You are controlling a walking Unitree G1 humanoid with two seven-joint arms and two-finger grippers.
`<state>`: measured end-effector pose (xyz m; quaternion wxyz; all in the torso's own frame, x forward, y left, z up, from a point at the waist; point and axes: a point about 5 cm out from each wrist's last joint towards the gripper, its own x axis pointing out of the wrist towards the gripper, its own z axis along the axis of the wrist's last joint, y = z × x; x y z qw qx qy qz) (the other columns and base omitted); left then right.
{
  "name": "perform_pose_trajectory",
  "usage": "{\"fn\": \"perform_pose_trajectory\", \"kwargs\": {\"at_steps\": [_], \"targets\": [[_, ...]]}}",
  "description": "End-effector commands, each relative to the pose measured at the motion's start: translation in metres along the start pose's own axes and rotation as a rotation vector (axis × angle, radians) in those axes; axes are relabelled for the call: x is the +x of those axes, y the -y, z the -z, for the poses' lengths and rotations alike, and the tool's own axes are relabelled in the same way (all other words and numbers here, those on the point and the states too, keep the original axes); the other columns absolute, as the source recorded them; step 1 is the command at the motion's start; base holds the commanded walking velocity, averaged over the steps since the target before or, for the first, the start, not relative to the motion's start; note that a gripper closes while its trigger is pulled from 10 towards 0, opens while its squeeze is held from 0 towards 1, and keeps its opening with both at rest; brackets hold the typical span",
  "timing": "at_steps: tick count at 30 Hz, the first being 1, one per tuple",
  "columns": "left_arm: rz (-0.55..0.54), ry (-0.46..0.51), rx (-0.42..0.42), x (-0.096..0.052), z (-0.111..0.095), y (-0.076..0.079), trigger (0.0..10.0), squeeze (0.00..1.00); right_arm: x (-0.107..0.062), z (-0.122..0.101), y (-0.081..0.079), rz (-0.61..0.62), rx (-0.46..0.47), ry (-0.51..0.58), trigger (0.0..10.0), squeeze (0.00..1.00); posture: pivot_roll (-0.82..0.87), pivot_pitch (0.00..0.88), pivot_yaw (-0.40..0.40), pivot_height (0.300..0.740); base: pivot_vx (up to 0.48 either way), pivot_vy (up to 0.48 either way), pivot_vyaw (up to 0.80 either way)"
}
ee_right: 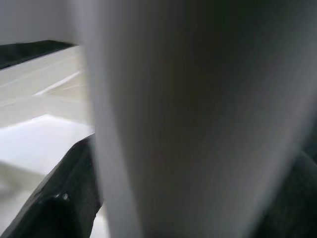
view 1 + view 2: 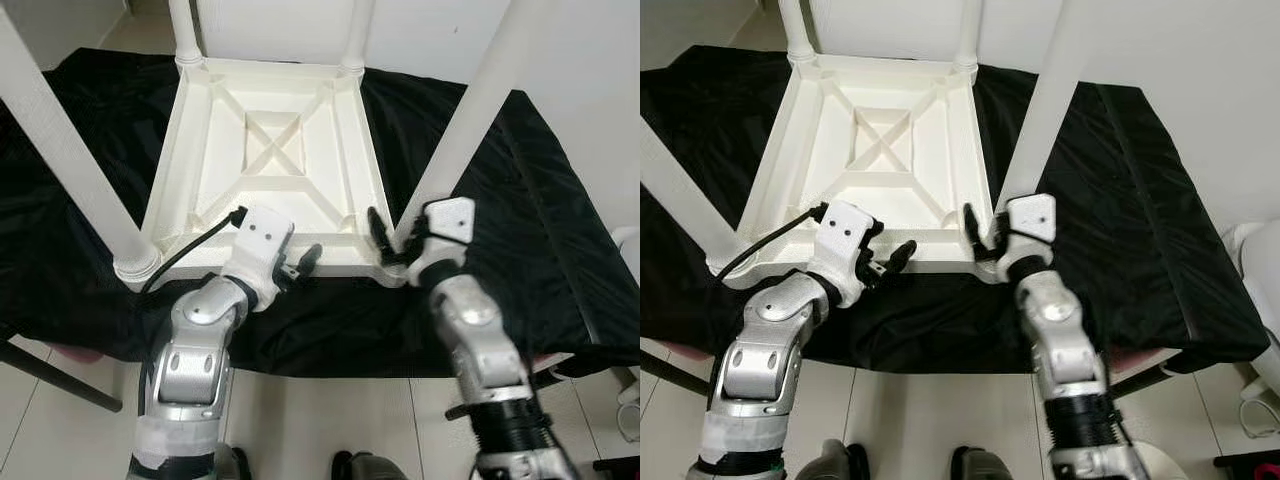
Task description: Building children table
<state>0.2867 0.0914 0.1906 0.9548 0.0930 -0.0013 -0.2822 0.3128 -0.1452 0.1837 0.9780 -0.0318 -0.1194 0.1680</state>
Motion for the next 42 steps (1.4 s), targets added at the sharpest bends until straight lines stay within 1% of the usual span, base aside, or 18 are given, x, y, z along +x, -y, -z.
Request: {"fn": "perform_pose_trajectory", "kwargs": {"at_steps": [1,4,13,15,18,19,20,21,23,24,25,29,30,31,32,36,38,42], "targets": [[-0.232,-0.018,-0.003,0.003,0.003,-0.008,10.0,0.00,-0.002,0.006,0.003,-0.065,0.039,-0.006,10.0,0.00,-0.12,0.091,-0.007,0.740,0.000,0.000,0.00],[-0.211,-0.007,0.032,0.003,0.002,-0.010,10.0,0.00,-0.006,0.006,0.006,-0.129,0.033,-0.013,10.0,0.00,-0.12,0.078,-0.005,0.740,0.000,0.000,0.00],[-0.226,-0.002,0.020,0.007,0.004,-0.016,10.0,0.00,-0.014,0.010,-0.002,-0.338,0.032,-0.055,10.0,0.00,-0.14,0.062,-0.029,0.740,0.000,0.000,0.00],[-0.175,0.020,0.063,0.005,0.005,-0.007,10.0,0.00,-0.013,0.015,0.004,-0.360,0.021,-0.075,10.0,0.00,-0.13,0.059,-0.029,0.740,0.000,0.000,0.00],[-0.078,0.063,0.047,0.000,0.003,0.006,10.0,0.00,-0.013,0.019,0.009,-0.386,0.010,-0.090,10.0,0.00,-0.13,0.060,-0.022,0.740,0.000,0.000,0.00],[-0.053,0.080,0.053,-0.002,0.002,0.009,10.0,0.00,-0.013,0.021,0.011,-0.395,0.009,-0.093,9.4,0.00,-0.13,0.061,-0.021,0.740,0.000,0.000,0.00],[-0.040,0.090,0.060,-0.004,0.001,0.011,10.0,0.00,-0.013,0.022,0.012,-0.400,0.008,-0.095,9.4,0.00,-0.13,0.061,-0.021,0.740,0.000,0.000,0.00],[-0.004,0.090,0.082,-0.005,0.004,0.016,10.0,0.00,-0.013,0.024,0.013,-0.404,0.010,-0.101,4.5,0.00,-0.12,0.060,-0.010,0.740,0.000,0.000,0.00],[0.022,0.087,0.096,-0.006,0.005,0.019,10.0,0.00,-0.013,0.025,0.015,-0.407,0.011,-0.105,4.5,0.00,-0.12,0.060,-0.010,0.740,0.000,0.000,0.00],[0.034,0.084,0.106,-0.006,0.006,0.020,10.0,0.00,-0.013,0.027,0.016,-0.401,0.008,-0.109,1.0,0.00,-0.12,0.059,-0.005,0.740,0.000,0.000,0.00],[0.031,0.079,0.112,-0.005,0.008,0.020,10.0,0.00,-0.014,0.030,0.016,-0.401,0.011,-0.116,0.0,0.00,-0.13,0.062,-0.001,0.740,0.000,0.000,0.00],[0.020,0.071,0.118,-0.004,0.011,0.017,10.0,0.00,-0.016,0.035,0.014,-0.382,0.025,-0.125,0.0,0.00,-0.13,0.061,-0.005,0.740,0.000,0.000,0.00],[-0.010,0.072,0.111,-0.001,0.010,0.013,10.0,0.00,-0.016,0.035,0.013,-0.335,0.028,-0.128,6.8,0.00,-0.13,0.058,-0.012,0.740,0.000,0.000,0.00],[-0.010,0.072,0.111,-0.001,0.010,0.013,10.0,0.00,-0.016,0.035,0.013,-0.335,0.028,-0.128,6.8,0.00,-0.13,0.058,-0.012,0.740,0.000,0.000,0.00],[-0.039,0.081,0.105,0.000,0.009,0.010,10.0,0.00,-0.014,0.034,0.012,-0.283,0.041,-0.117,10.0,0.00,-0.13,0.063,-0.017,0.740,0.000,0.000,0.00],[-0.064,0.068,0.099,0.001,0.011,0.009,10.0,0.00,-0.012,0.032,0.011,-0.191,0.026,-0.103,10.0,0.00,-0.13,0.072,-0.025,0.740,0.000,0.000,0.00],[-0.102,0.060,0.088,0.000,0.013,0.007,10.0,0.00,-0.011,0.032,0.007,-0.089,0.026,-0.098,10.0,0.00,-0.13,0.086,-0.023,0.740,0.000,0.000,0.00],[-0.141,0.059,0.062,-0.001,0.012,0.006,10.0,0.00,-0.013,0.032,-0.004,0.048,0.097,-0.089,10.0,0.00,-0.12,0.098,-0.020,0.740,0.000,0.000,0.00]]}}
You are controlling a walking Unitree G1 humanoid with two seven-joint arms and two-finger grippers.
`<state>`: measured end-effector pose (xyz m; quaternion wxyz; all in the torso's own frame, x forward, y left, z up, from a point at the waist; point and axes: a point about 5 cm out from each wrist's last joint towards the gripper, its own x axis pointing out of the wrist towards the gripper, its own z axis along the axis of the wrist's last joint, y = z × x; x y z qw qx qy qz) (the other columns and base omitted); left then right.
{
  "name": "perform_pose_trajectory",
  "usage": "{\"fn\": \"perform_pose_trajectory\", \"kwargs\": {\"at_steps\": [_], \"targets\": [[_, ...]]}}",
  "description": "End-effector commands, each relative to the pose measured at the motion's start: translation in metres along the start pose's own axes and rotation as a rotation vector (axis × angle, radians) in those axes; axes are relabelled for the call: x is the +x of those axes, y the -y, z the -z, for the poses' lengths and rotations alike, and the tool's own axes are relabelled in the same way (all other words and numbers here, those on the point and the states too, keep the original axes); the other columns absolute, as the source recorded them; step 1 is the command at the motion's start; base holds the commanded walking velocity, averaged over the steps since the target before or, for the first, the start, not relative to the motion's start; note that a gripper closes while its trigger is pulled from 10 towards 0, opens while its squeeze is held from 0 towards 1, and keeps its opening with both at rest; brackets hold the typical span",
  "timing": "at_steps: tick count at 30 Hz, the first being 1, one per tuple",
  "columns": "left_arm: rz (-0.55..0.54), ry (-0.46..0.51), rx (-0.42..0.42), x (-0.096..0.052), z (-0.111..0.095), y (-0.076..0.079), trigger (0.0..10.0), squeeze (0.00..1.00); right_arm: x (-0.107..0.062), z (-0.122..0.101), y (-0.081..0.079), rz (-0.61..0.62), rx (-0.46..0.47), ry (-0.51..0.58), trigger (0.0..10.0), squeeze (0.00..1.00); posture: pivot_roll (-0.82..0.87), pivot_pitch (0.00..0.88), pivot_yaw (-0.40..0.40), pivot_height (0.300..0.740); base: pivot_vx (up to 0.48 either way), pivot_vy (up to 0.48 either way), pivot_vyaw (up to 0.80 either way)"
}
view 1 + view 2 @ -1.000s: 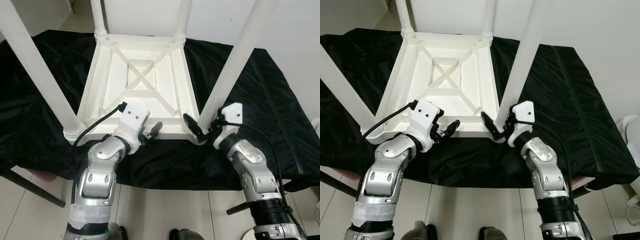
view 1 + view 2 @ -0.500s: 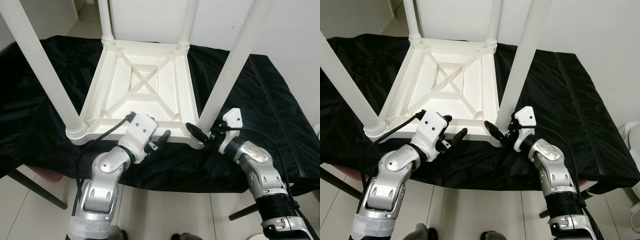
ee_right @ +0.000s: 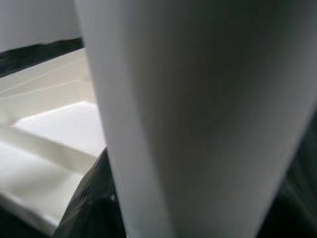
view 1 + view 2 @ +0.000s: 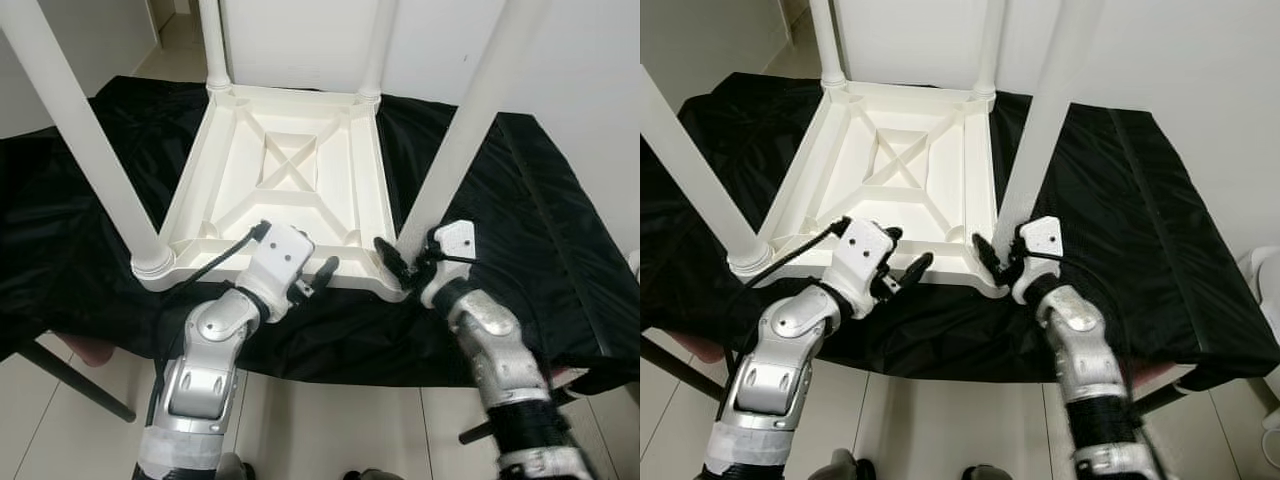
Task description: Building children table
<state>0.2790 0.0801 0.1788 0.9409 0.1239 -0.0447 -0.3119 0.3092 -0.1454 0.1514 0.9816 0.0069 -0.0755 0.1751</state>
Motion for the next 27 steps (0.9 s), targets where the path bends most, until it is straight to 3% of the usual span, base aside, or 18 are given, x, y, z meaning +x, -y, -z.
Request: {"fn": "perform_pose_trajectory", "kwargs": {"at_steps": [1,4,7,10,18,22,27], "targets": [[-0.224,-0.018,-0.028,-0.002,0.003,-0.010,10.0,0.00,-0.005,0.002,-0.008,0.142,0.006,-0.004,10.0,0.00,-0.11,0.105,-0.020,0.740,0.000,0.000,0.00],[-0.233,-0.019,-0.031,-0.002,0.003,-0.010,10.0,0.00,-0.005,0.001,-0.009,0.171,-0.008,0.003,10.0,0.00,-0.11,0.105,-0.020,0.740,0.000,0.000,0.00],[-0.304,-0.034,-0.045,-0.003,0.002,-0.017,10.0,0.00,-0.006,-0.003,-0.030,0.244,-0.007,0.026,10.0,0.00,-0.10,0.139,-0.005,0.740,0.000,0.000,0.00],[-0.320,-0.038,-0.041,-0.004,0.001,-0.016,10.0,0.00,-0.007,-0.005,-0.035,0.288,-0.008,0.041,10.0,0.00,-0.10,0.143,-0.003,0.740,0.000,0.000,0.00],[-0.374,-0.027,-0.083,-0.002,-0.003,-0.018,10.0,0.00,-0.008,-0.013,-0.034,0.357,0.002,0.052,10.0,0.00,-0.09,0.167,0.011,0.740,0.000,0.000,0.00],[-0.376,-0.029,-0.041,-0.001,-0.003,-0.018,10.0,0.00,-0.009,-0.011,-0.031,0.383,0.010,0.042,10.0,0.00,-0.08,0.171,-0.001,0.740,0.000,0.000,0.00],[-0.409,-0.033,-0.054,0.000,-0.003,-0.022,10.0,0.00,-0.006,-0.010,-0.031,0.389,0.010,0.041,10.0,0.00,-0.08,0.166,-0.011,0.740,0.000,0.000,0.00]]}}
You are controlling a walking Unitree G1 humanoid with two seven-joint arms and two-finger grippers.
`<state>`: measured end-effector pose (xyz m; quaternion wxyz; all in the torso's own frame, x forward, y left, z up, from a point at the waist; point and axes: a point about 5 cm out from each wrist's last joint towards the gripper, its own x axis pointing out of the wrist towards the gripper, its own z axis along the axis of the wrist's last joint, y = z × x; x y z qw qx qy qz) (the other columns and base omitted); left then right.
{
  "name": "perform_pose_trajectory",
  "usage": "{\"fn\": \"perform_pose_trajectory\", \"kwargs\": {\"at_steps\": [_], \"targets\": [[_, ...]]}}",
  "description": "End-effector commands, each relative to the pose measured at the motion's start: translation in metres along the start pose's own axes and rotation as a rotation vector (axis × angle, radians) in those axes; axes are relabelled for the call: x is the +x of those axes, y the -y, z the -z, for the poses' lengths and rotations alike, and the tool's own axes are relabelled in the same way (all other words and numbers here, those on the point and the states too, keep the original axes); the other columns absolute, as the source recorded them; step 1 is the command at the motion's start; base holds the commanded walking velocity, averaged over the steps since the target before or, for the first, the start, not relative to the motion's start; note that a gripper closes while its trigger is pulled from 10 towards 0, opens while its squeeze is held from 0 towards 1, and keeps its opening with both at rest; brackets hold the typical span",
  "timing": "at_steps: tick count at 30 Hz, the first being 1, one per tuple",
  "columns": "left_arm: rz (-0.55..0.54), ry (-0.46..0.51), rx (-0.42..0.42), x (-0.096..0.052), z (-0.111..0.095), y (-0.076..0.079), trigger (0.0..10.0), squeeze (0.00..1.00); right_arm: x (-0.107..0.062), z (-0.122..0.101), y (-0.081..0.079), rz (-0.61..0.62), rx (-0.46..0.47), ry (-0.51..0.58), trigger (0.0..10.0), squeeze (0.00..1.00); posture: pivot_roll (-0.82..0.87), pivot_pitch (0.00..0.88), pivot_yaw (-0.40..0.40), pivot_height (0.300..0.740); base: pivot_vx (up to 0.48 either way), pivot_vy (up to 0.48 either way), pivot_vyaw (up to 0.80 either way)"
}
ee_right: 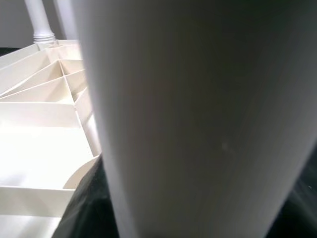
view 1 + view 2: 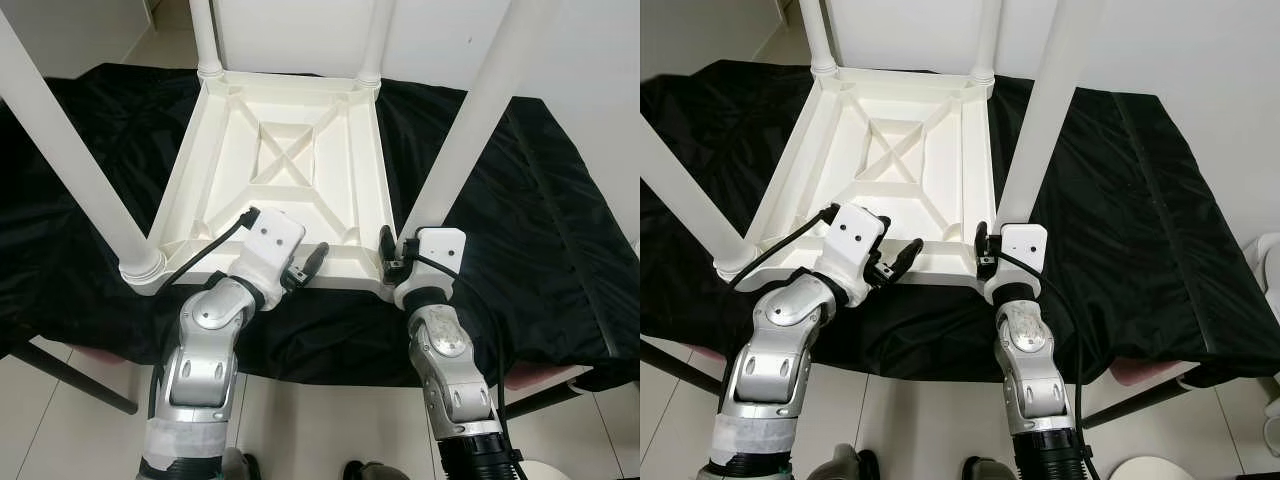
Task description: Building children table
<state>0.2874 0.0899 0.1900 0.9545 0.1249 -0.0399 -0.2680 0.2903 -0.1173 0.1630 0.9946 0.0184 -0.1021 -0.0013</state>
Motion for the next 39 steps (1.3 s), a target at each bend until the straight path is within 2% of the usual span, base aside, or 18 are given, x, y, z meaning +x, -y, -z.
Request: {"fn": "perform_pose_trajectory", "kwargs": {"at_steps": [1,8,9,10,11,15,19,24,27,28,30,33,36,39], "targets": [[-0.321,-0.014,-0.054,0.000,0.005,-0.007,10.0,0.00,0.001,0.001,0.000,0.017,0.027,-0.009,10.0,1.00,-0.08,0.164,-0.013,0.740,0.000,0.000,0.00],[-0.314,-0.008,-0.045,0.003,0.004,-0.006,10.0,0.00,0.000,-0.002,0.001,0.021,0.016,0.007,10.0,1.00,-0.09,0.149,-0.014,0.740,0.000,0.000,0.00],[-0.302,-0.006,-0.034,0.004,0.003,-0.004,10.0,0.00,0.001,-0.003,0.000,0.011,0.018,0.006,10.0,0.52,-0.08,0.147,-0.015,0.740,0.000,0.000,0.00],[-0.293,-0.005,-0.026,0.004,0.003,-0.002,10.0,0.00,0.001,-0.003,0.000,0.003,0.020,0.006,10.0,0.52,-0.08,0.147,-0.015,0.740,0.000,0.000,0.00],[-0.289,-0.005,-0.021,0.005,0.003,-0.001,10.0,0.00,0.000,-0.003,0.000,-0.004,0.013,0.007,10.0,0.00,-0.08,0.143,-0.015,0.740,0.000,0.000,0.00],[-0.286,-0.001,-0.021,0.005,0.001,0.000,10.0,0.00,0.000,-0.001,-0.001,-0.033,0.009,-0.002,10.0,0.00,-0.08,0.132,-0.013,0.740,0.000,0.000,0.00],[-0.233,-0.006,0.040,0.003,0.004,0.003,10.0,0.00,0.001,0.002,-0.007,-0.191,0.035,-0.023,10.0,0.00,-0.07,0.119,-0.012,0.740,0.000,0.000,0.00],[-0.212,-0.008,0.043,0.003,0.005,0.004,10.0,0.00,0.002,0.001,-0.007,-0.251,0.029,-0.024,10.0,0.00,-0.07,0.117,-0.013,0.740,0.000,0.000,0.00],[-0.140,0.001,0.079,0.004,0.003,0.013,10.0,0.00,0.013,0.001,0.014,-0.442,-0.040,-0.050,10.0,0.00,-0.06,0.108,-0.018,0.740,0.000,0.000,0.00],[-0.140,0.001,0.079,0.004,0.003,0.013,10.0,0.00,0.013,0.001,0.014,-0.442,-0.040,-0.050,10.0,0.00,-0.06,0.108,-0.018,0.740,0.000,0.000,0.00],[-0.139,0.001,0.090,0.005,0.002,0.013,10.0,0.00,0.015,0.003,0.025,-0.530,-0.088,-0.070,10.0,0.00,-0.06,0.108,-0.022,0.740,0.000,0.000,0.00],[-0.139,0.001,0.093,0.005,0.002,0.013,10.0,0.00,0.016,0.005,0.031,-0.574,-0.098,-0.087,10.0,0.00,-0.06,0.106,-0.023,0.740,0.000,0.000,0.00],[-0.139,-0.001,0.108,0.006,0.003,0.010,10.0,0.00,0.016,0.007,0.036,-0.682,-0.160,-0.110,10.0,0.00,-0.07,0.110,-0.016,0.740,0.000,0.000,0.00],[-0.136,0.001,0.117,0.007,0.003,0.009,10.0,0.00,0.018,0.009,0.041,-0.731,-0.192,-0.124,10.0,0.00,-0.08,0.110,-0.011,0.740,0.000,0.000,0.00]]}}
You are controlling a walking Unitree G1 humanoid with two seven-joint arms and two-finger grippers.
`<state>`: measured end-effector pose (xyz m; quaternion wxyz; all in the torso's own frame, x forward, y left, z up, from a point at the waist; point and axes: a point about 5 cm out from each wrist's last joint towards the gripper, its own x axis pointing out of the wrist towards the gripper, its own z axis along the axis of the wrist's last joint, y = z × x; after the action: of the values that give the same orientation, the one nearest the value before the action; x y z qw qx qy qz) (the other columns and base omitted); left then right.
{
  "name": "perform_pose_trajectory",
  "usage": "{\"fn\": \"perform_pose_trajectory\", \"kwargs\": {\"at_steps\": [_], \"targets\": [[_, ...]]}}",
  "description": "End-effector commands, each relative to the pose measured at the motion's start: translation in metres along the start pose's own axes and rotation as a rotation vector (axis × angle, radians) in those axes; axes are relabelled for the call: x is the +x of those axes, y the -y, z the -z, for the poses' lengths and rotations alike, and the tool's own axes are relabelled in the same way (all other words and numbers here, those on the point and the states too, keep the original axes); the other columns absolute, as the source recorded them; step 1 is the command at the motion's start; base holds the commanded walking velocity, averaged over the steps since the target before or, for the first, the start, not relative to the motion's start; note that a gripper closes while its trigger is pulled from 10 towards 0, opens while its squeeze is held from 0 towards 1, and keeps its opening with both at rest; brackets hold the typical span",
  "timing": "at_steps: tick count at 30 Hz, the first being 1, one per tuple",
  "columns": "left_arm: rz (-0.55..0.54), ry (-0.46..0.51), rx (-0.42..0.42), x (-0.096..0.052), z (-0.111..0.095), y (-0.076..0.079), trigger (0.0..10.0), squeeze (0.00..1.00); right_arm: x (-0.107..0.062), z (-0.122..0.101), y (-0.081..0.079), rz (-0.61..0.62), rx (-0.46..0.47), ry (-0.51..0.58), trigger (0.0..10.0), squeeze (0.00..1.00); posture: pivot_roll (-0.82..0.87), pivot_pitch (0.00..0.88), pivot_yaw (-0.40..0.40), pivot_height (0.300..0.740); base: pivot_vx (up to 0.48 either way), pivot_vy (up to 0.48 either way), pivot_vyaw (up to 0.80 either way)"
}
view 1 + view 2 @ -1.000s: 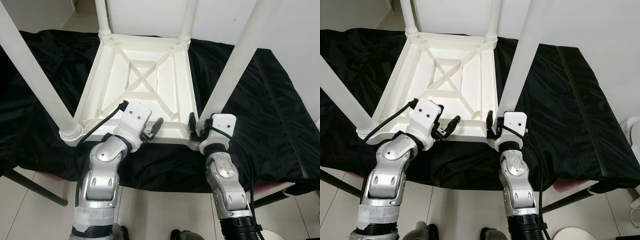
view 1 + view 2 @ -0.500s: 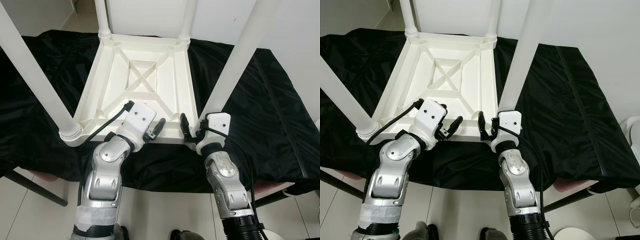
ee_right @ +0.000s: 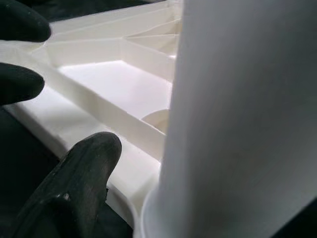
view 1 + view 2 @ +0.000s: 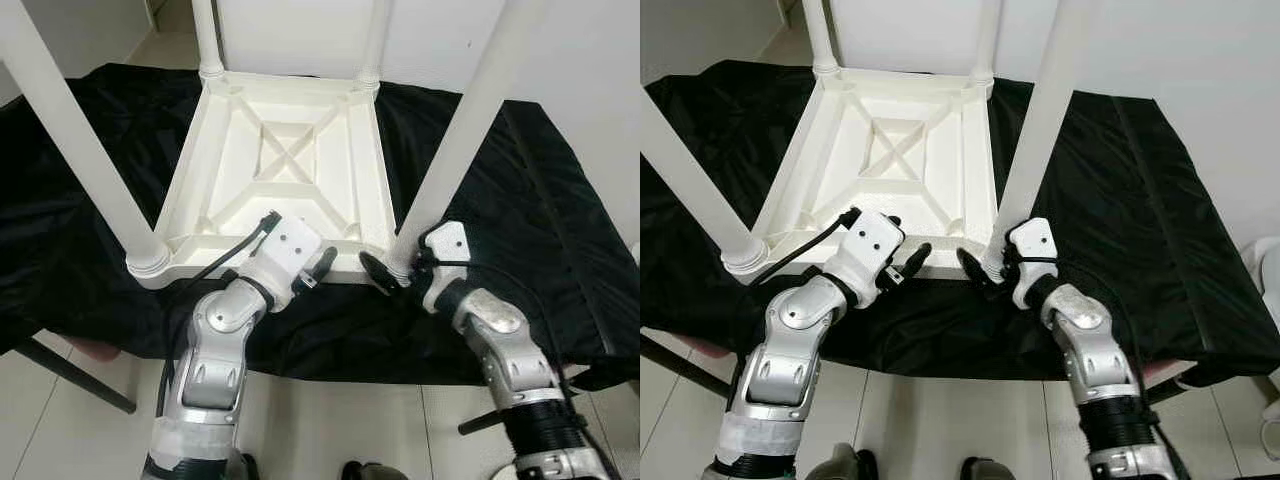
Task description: Building children table
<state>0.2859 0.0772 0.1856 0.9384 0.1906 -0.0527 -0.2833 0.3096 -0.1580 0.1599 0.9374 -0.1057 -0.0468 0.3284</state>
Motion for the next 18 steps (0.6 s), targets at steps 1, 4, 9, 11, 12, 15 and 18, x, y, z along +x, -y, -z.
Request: {"fn": "perform_pose_trajectory", "kwargs": {"at_steps": [1,4,9,11,12,15,18], "targets": [[-0.176,-0.005,-0.018,0.001,0.002,-0.003,10.0,0.00,0.000,0.003,-0.001,-0.038,-0.008,-0.011,10.0,0.00,-0.08,0.110,-0.011,0.740,0.000,0.000,0.00],[-0.177,0.001,-0.012,0.003,0.001,-0.006,10.0,0.00,0.002,0.005,0.006,-0.065,-0.038,-0.027,4.2,0.00,-0.08,0.111,-0.003,0.740,0.000,0.000,0.00],[-0.174,0.010,-0.001,0.005,-0.002,-0.006,10.0,0.00,0.005,0.007,0.013,-0.073,-0.040,-0.028,2.3,0.00,-0.07,0.114,0.000,0.740,0.000,0.000,0.00],[-0.173,0.012,0.001,0.006,-0.002,-0.007,10.0,0.00,0.006,0.008,0.014,-0.076,-0.038,-0.028,0.0,0.00,-0.07,0.117,0.000,0.740,0.000,0.000,0.00],[-0.171,0.013,0.012,0.006,-0.003,-0.007,10.0,0.00,0.007,0.009,0.014,-0.079,-0.034,-0.031,0.0,0.00,-0.07,0.120,0.000,0.740,0.000,0.000,0.00],[-0.170,0.013,0.019,0.007,-0.003,-0.007,10.0,0.00,0.008,0.010,0.014,-0.080,-0.033,-0.032,0.0,0.00,-0.07,0.120,0.000,0.740,0.000,0.000,0.00],[-0.174,0.018,0.024,0.008,-0.004,-0.009,10.0,0.00,0.009,0.012,0.006,-0.074,-0.010,-0.021,10.0,0.00,-0.07,0.127,-0.003,0.740,0.000,0.000,0.00]]}}
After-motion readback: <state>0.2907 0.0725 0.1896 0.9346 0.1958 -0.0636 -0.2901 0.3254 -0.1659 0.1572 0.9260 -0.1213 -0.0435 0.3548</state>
